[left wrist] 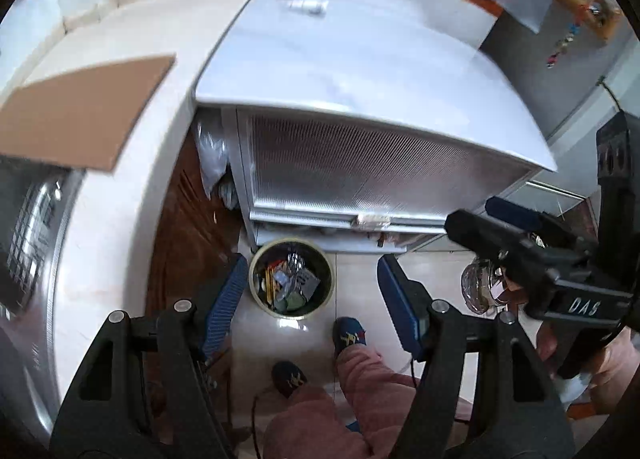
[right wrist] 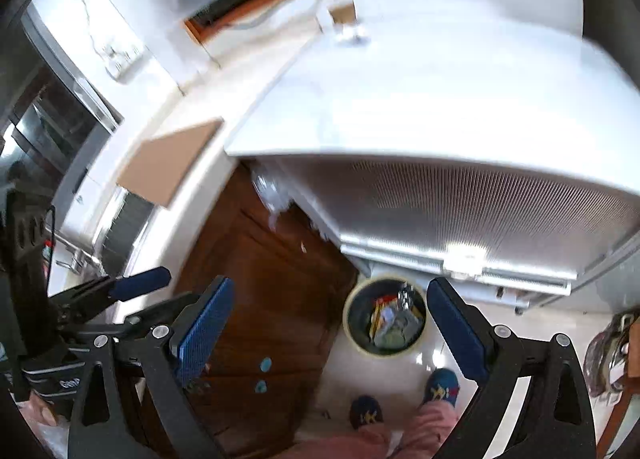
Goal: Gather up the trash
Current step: 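Raise both tools back over the counter toward the paper cup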
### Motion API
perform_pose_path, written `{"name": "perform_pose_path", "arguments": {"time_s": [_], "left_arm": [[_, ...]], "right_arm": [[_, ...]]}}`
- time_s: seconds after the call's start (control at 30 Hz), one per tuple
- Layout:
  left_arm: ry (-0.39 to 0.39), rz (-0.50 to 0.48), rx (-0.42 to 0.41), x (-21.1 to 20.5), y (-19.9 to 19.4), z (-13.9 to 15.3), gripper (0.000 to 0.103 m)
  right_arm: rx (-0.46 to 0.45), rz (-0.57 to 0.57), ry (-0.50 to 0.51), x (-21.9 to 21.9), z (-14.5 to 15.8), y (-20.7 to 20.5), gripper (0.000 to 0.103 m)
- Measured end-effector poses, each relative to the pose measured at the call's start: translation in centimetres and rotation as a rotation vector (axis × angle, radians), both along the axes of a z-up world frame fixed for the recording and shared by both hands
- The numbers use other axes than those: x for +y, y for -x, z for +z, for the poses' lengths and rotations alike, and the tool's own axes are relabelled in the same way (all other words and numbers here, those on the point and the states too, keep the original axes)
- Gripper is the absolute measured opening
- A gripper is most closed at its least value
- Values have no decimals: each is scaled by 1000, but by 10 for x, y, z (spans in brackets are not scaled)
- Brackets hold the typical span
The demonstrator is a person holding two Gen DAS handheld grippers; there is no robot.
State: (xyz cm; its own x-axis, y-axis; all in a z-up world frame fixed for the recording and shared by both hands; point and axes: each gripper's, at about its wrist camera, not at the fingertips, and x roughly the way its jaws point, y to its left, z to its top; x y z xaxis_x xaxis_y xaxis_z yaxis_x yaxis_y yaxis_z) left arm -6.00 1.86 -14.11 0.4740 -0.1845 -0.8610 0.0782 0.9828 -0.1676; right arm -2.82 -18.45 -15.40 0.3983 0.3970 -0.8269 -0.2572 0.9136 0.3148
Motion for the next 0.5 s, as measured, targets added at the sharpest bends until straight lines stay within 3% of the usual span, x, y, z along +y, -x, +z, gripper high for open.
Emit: {"name": "perform_pose_path", "arguments": {"time_s": [0.23,0.5], "left_arm": [[3,-31,-96,9,-6,54,64],[-17,-35,-217,21,-38,109,65]], "right_arm": [[-113,-41,-7,-2,74,0,98],[-232,-50,25,7,123,-24,98]]}}
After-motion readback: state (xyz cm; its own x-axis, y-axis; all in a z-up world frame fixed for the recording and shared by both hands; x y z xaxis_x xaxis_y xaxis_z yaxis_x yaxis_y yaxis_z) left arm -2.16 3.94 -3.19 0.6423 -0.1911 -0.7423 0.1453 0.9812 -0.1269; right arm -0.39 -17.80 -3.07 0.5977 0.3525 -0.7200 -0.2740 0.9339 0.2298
